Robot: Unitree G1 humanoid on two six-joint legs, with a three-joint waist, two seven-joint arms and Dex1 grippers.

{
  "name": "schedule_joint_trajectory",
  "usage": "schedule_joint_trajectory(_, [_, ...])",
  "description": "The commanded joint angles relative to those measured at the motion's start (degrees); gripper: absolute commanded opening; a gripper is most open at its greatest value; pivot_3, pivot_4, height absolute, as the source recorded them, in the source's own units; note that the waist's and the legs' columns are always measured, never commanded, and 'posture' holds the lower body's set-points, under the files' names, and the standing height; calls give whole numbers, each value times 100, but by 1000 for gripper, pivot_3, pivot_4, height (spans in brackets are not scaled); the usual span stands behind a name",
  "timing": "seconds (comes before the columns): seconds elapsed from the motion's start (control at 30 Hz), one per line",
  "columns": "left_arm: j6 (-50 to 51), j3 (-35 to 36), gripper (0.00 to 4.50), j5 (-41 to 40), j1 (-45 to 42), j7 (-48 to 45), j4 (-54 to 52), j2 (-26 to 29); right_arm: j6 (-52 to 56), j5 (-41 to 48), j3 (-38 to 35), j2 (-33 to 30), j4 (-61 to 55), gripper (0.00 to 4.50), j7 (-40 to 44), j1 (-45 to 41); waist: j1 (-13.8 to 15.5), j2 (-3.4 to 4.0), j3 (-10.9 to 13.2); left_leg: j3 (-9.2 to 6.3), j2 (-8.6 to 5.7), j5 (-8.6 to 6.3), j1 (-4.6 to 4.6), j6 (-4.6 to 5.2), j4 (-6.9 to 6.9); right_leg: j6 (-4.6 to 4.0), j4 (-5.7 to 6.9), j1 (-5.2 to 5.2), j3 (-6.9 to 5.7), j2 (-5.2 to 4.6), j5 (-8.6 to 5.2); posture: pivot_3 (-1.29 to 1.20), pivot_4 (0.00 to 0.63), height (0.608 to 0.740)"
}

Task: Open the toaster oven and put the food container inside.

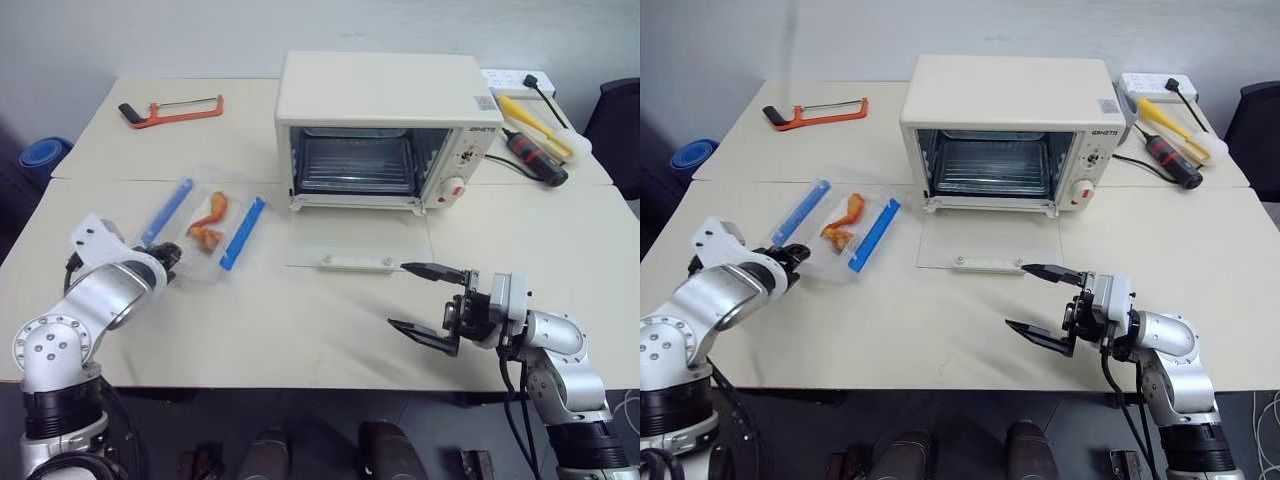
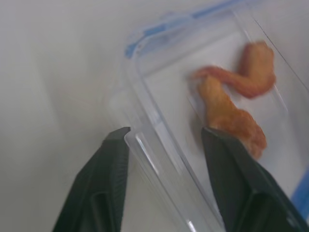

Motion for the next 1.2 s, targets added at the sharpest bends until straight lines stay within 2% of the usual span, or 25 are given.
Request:
schedule_joint_trajectory(0.03, [279,281,1108,167,79,-350,353,642,25,18,-52,-10,-312,4500,-145,-1,-19,0,0,0,1,0,0,0,-2,0,0,-4,1,1,0,0,150,740])
schedule_joint_trajectory(0.1, [468,293,512,264,29,-655,643,990,58,10,-41,-3,-332,4500,-212,-16,-35,0,0,-1,-2,2,1,-4,-14,0,2,-7,3,4,0,0,150,740])
schedule_joint_trajectory(0.17, [630,266,164,450,-75,-904,911,1258,95,-2,-25,4,-344,4500,-267,-37,-44,0,0,-1,-3,3,1,-5,-18,0,2,-11,4,4,0,0,150,740])
schedule_joint_trajectory(0.37, [1027,194,160,806,-556,-1697,1289,1601,6,-113,8,64,-144,4500,-339,-57,12,-1,0,-4,-8,3,-4,-5,-15,0,0,-11,2,0,0,0,150,740])
schedule_joint_trajectory(0.53, [1948,-60,160,878,-1120,-2818,1529,2135,-302,-265,-212,-1,265,4500,-317,12,-17,-2,0,-3,-8,3,-5,-5,-21,0,16,-14,1,1,0,0,150,740])
schedule_joint_trajectory(0.63, [2553,-458,160,956,-1678,-3423,1597,2317,-377,-272,-462,-177,340,4500,-325,159,-10,-2,0,-3,-8,3,-5,-5,-23,0,17,-16,2,1,0,0,150,740])
schedule_joint_trajectory(0.7, [2877,-727,160,907,-2109,-3587,1661,2187,-397,-264,-675,-316,321,4500,-348,361,2,-2,0,-4,-11,3,-7,-5,-20,0,22,-15,0,-1,0,0,150,740])
schedule_joint_trajectory(0.8, [3233,-1261,160,918,-2930,-3657,1745,1603,-400,-287,-1019,-524,200,4500,-445,783,43,-2,0,-7,-15,3,-6,-4,-17,0,28,-14,0,-2,0,0,150,740])
schedule_joint_trajectory(0.93, [3615,-1794,160,1354,-3759,-3741,2044,736,-142,-175,-1298,-571,-405,4500,-820,1184,12,-3,0,-7,-20,3,-13,-2,1,1,37,-13,2,-4,1,0,150,740])
schedule_joint_trajectory(1.1, [3335,-1850,160,2281,-4073,-3663,2291,-237,145,-138,-1378,-454,-1181,4500,-1316,1522,-128,-2,0,0,-17,4,-1,-3,-20,2,44,-22,10,2,0,0,150,740])
schedule_joint_trajectory(1.2, [3200,-1737,160,2836,-4172,-3599,2305,-640,306,-112,-1367,-393,-1576,4500,-1619,1662,-133,-3,0,2,-16,4,-4,-4,-23,2,43,-29,12,2,1,0,150,740])
